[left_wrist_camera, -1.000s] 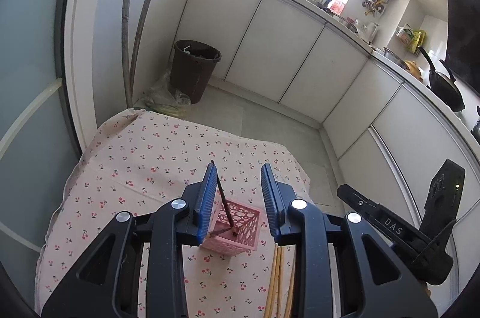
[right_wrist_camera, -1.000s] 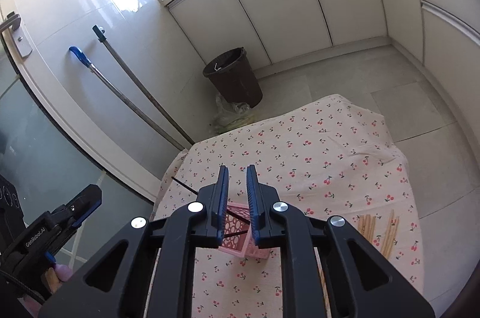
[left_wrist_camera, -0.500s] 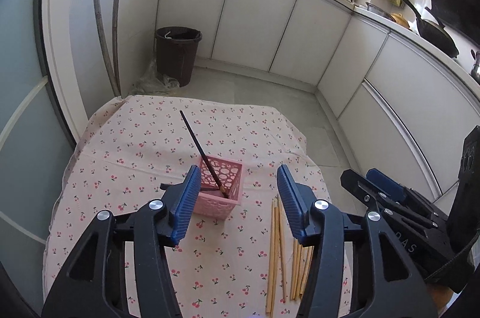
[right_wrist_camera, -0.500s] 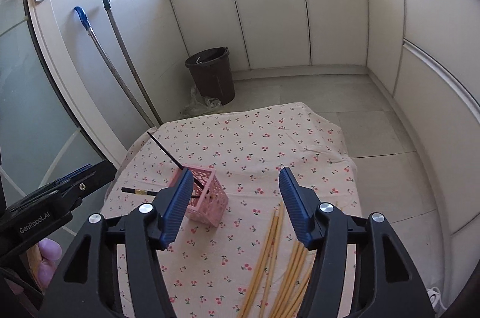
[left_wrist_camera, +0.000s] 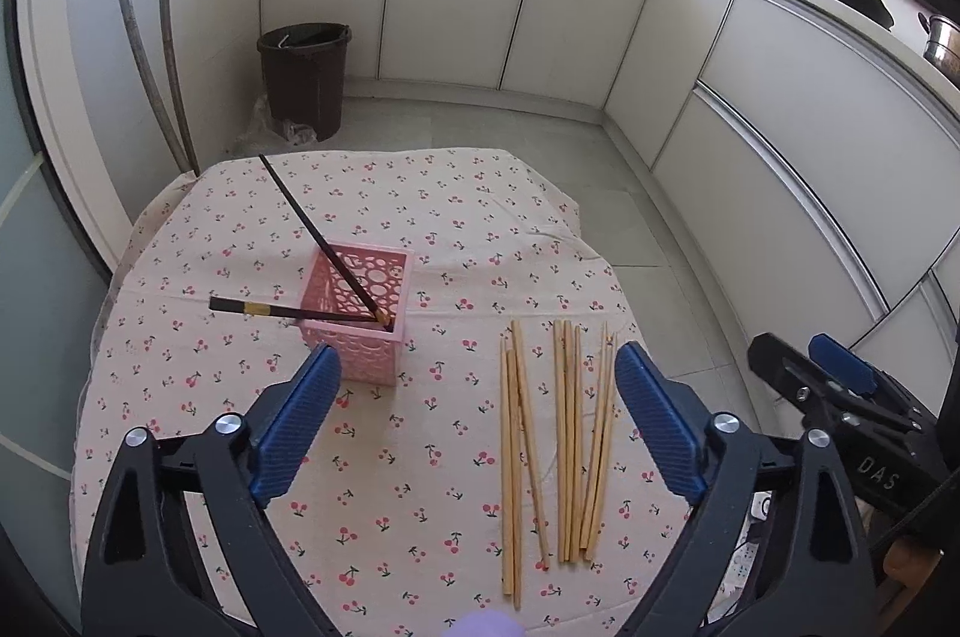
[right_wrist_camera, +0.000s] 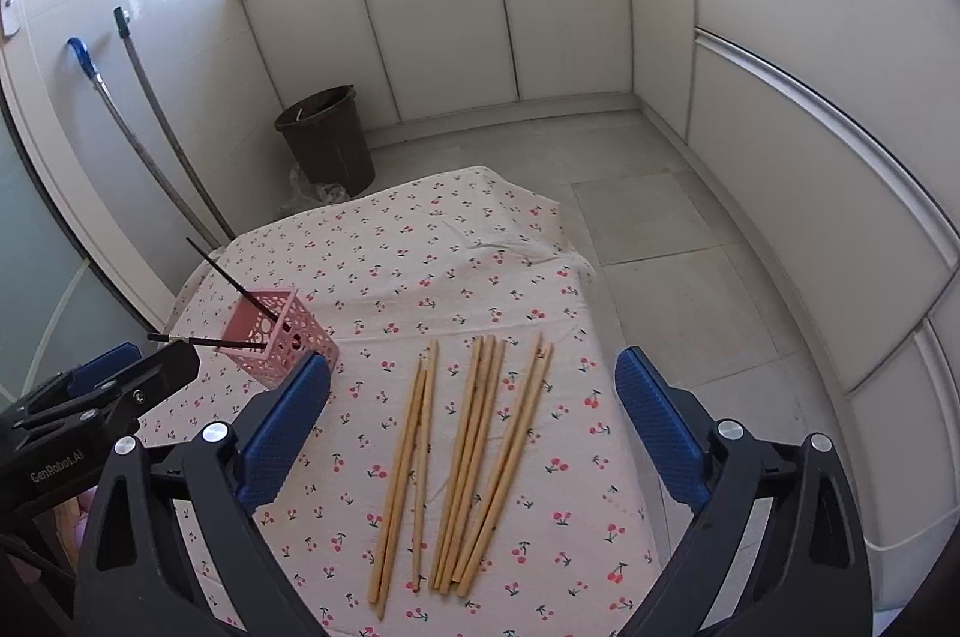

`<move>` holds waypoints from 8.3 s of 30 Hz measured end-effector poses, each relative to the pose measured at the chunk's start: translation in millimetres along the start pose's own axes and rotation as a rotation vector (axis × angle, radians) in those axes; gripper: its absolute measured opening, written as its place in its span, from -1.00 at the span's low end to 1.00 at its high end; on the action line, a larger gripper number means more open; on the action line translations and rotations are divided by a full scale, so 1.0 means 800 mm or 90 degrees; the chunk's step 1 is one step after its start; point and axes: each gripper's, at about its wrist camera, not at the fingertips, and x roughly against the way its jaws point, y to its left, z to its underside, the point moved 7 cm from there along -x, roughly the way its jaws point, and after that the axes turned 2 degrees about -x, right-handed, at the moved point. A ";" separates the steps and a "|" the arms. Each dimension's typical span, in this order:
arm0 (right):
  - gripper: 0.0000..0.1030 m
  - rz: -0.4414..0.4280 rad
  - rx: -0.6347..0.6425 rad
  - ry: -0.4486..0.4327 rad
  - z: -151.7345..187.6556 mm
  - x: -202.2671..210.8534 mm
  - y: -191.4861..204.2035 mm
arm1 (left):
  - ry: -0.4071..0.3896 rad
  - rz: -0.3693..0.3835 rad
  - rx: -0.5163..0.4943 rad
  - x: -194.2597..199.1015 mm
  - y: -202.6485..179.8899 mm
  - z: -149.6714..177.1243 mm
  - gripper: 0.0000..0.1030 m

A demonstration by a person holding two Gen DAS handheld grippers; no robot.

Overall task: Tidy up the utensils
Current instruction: 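Lower the black chopstick into the pink basket and open the right gripper, then lower the left gripper onto a wooden chopstick and close it, then grasp a wooden chopstick with the right gripper while the left gripper lifts its chopstick, then insert the wooden chopstick into the pink basket and open the left gripper, then insert the wooden chopstick into the pink basket and open the right gripper, then lower the left gripper onto a loose wooden chopstick and close it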

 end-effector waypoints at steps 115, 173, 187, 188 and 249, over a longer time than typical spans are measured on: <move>-0.43 0.130 -0.220 0.265 0.066 -0.257 -0.085 | 0.038 0.021 -0.087 0.021 0.016 0.070 -0.93; -0.89 -0.208 -0.079 -0.083 -0.127 0.031 0.074 | -0.279 -0.014 0.017 0.167 0.053 -0.137 -0.93; -0.89 -0.236 -0.093 -0.071 -0.144 0.007 0.098 | -0.165 -0.069 0.125 0.053 0.116 -0.137 -0.57; -0.89 -0.238 -0.092 -0.071 -0.144 0.007 0.101 | -0.163 -0.072 0.138 0.055 0.123 -0.135 -0.50; 0.77 0.012 -0.034 0.057 0.007 -0.044 -0.013 | 0.062 -0.106 -0.001 -0.050 0.029 0.027 0.86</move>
